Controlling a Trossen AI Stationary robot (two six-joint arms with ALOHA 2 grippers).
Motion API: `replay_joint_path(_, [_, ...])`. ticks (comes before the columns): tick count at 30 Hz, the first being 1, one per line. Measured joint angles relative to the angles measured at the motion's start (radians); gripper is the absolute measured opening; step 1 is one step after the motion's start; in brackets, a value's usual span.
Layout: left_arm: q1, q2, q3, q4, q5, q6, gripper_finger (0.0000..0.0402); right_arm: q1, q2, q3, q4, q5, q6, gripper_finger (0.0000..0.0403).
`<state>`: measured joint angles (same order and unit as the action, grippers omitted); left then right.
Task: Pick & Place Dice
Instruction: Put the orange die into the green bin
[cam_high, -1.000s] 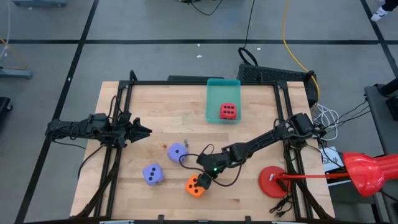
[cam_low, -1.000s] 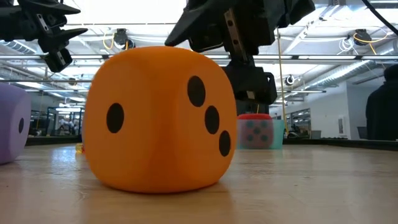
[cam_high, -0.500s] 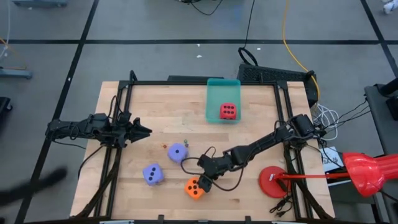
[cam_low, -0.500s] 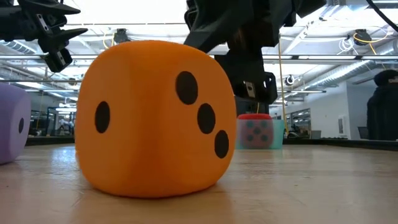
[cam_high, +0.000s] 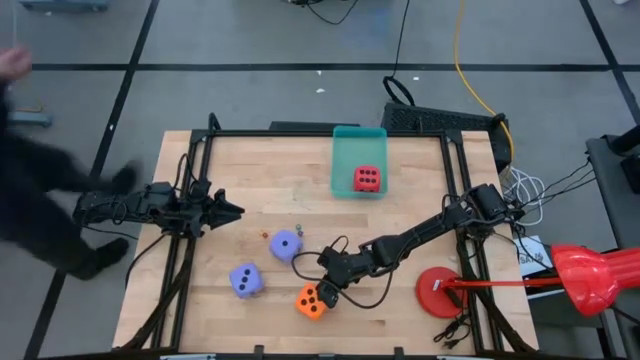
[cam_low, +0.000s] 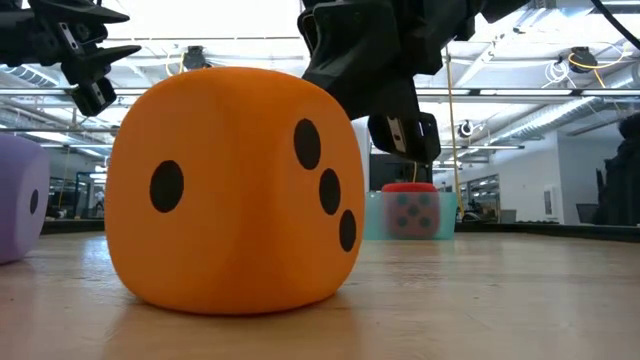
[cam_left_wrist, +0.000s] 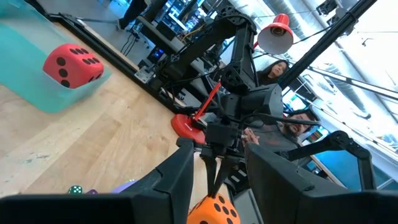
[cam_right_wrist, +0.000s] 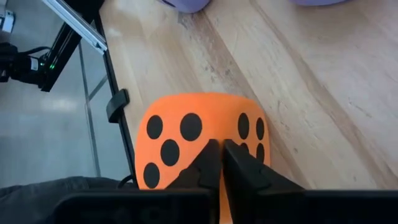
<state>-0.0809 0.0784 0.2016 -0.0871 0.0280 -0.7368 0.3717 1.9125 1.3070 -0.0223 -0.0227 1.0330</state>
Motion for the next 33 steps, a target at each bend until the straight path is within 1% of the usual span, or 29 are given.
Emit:
replay_joint_path(4, [0.0, 0.0, 0.0, 0.0, 0.013, 0.0, 0.0152, 0.0, 0.0, 0.0, 0.02, -0.001, -0.001, 0.0012])
replay_joint_path(7, [0.0, 0.0, 0.0, 0.0, 0.025, 0.0, 0.0152, 0.0, 0.001, 0.0, 0.08, -0.027, -0.019, 0.0039])
replay_joint_path(9, [0.0, 0.0, 0.0, 0.0, 0.025, -0.002, 0.0152, -0.004, 0.001, 0.0, 0.133, -0.057, -0.036, 0.0069])
replay_joint_path(12, [0.0, 0.0, 0.0, 0.0, 0.025, -0.002, 0.0152, -0.005, 0.001, 0.0, 0.177, -0.058, -0.017, 0.0125])
replay_joint_path(17, [0.0, 0.0, 0.0, 0.0, 0.025, -0.003, 0.0152, -0.008, -0.002, 0.0, 0.152, -0.056, -0.019, 0.0211])
replay_joint_path(20, [0.0, 0.0, 0.0, 0.0, 0.026, -0.004, 0.0152, -0.013, -0.002, 0.0, 0.118, -0.054, -0.025, 0.025])
replay_joint_path(23, [0.0, 0.0, 0.0, 0.0, 0.026, -0.005, 0.0152, -0.022, -0.002, 0.0, 0.099, -0.053, -0.027, 0.0279])
replay_joint_path(27, [0.0, 0.0, 0.0, 0.0, 0.026, -0.005, 0.0152, -0.024, -0.002, 0.0, 0.098, -0.054, -0.044, 0.0302])
replay_joint_path(31, [0.0, 0.0, 0.0, 0.0, 0.026, -0.009, 0.0152, -0.023, 0.023, 0.0, 0.097, -0.069, -0.059, 0.0305])
replay_joint_path(33, [0.0, 0.0, 0.0, 0.0, 0.025, -0.01, 0.0152, -0.024, 0.048, 0.0, 0.098, -0.106, -0.057, 0.0303])
